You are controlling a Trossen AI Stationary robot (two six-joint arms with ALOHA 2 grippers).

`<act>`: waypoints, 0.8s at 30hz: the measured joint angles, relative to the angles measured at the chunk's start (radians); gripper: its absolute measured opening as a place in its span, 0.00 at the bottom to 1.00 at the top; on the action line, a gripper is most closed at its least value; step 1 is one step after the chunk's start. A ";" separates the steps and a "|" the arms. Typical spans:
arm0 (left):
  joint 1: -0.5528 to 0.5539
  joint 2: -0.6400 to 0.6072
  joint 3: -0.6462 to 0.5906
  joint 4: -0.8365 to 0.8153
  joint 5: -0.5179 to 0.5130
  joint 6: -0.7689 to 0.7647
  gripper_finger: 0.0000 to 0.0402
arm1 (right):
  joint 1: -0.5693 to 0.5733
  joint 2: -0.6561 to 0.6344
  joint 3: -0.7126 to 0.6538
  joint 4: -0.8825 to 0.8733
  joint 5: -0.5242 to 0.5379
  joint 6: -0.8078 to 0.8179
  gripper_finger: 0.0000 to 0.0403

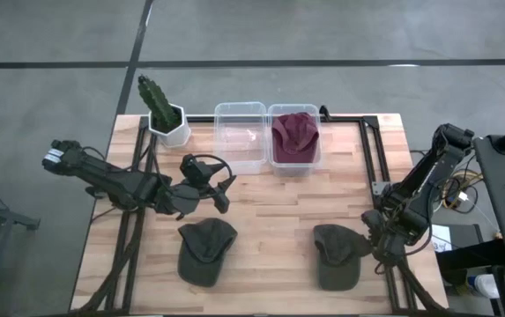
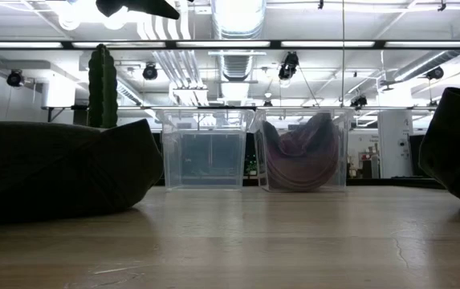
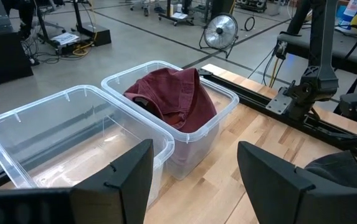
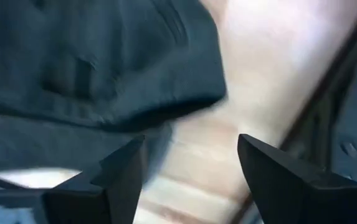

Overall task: Pick & Place hat
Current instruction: Put the right black cap into the left transparent bin

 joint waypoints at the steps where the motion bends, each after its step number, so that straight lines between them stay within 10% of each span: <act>1: 0.001 0.000 0.000 0.000 0.000 0.002 0.56 | -0.004 0.000 -0.001 -0.002 0.028 0.000 0.63; 24: 0.003 0.000 0.000 0.000 0.000 0.017 0.56 | -0.048 0.048 -0.016 0.009 0.042 -0.007 0.74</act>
